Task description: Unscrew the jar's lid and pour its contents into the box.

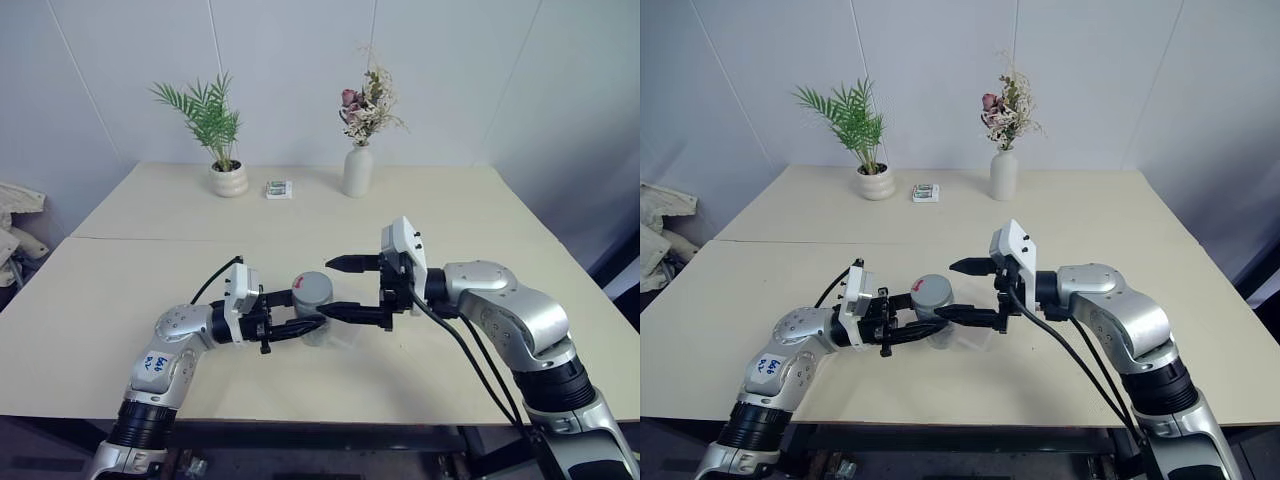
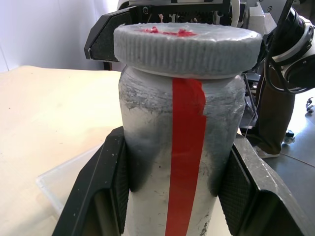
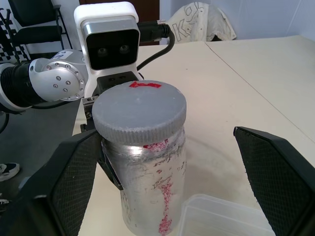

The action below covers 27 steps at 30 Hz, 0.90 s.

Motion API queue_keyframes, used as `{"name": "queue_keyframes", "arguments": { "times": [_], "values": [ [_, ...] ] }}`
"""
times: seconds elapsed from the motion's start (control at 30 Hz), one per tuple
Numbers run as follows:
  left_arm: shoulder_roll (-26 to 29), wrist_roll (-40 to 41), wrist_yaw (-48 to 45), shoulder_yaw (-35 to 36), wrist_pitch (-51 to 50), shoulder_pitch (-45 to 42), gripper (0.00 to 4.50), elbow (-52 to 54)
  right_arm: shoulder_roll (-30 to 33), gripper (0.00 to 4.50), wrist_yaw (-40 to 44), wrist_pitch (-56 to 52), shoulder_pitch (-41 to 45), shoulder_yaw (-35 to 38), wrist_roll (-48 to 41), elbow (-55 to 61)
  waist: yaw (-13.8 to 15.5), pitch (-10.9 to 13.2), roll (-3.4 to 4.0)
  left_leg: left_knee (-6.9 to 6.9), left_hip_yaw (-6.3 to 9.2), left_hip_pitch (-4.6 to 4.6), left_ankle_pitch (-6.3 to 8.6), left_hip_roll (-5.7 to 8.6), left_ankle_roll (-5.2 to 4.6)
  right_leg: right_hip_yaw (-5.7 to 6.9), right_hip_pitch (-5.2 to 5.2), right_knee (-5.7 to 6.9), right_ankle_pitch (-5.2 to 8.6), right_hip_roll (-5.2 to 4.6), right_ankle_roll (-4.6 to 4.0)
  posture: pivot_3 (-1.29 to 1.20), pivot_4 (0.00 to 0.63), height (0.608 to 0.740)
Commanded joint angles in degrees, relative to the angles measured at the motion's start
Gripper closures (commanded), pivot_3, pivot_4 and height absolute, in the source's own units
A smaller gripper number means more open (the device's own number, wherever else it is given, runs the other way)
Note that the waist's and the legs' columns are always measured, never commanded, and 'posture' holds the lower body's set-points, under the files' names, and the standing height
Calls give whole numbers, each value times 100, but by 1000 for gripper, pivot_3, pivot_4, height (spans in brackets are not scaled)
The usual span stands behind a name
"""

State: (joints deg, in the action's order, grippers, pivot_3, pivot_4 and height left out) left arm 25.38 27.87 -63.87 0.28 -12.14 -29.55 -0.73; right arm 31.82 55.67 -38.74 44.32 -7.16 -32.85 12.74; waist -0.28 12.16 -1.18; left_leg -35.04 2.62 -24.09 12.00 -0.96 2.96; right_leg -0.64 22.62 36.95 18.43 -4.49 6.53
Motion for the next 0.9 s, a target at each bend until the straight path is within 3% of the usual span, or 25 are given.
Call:
{"name": "queue_keyframes", "arguments": {
  "times": [0.03, 0.67, 0.9],
  "values": [
    [20, 116, -129, -14, 48, -84, 2438, 203, 132, 20, -120, 57, 11, 368, 28, -80, 0, 0, 0, 0, 0, 0, 0, 0, 0, 0, 0, 0, 0, 0, 0, 0, 150, 740],
    [39, 107, -152, 5, 38, -72, 2438, 222, 468, 20, 507, -295, -178, 493, -447, 43, 0, 0, 0, 0, 0, 0, 0, 0, 0, 0, 0, -1, 0, 0, 0, 0, 150, 740],
    [57, 116, -138, 19, 16, -35, 2438, 265, 213, 20, 352, -508, 43, 604, -778, 119, -5, 0, 0, 0, 0, 0, 0, 0, 0, 0, 0, -1, 0, 0, 0, 0, 150, 740]
  ]
}}
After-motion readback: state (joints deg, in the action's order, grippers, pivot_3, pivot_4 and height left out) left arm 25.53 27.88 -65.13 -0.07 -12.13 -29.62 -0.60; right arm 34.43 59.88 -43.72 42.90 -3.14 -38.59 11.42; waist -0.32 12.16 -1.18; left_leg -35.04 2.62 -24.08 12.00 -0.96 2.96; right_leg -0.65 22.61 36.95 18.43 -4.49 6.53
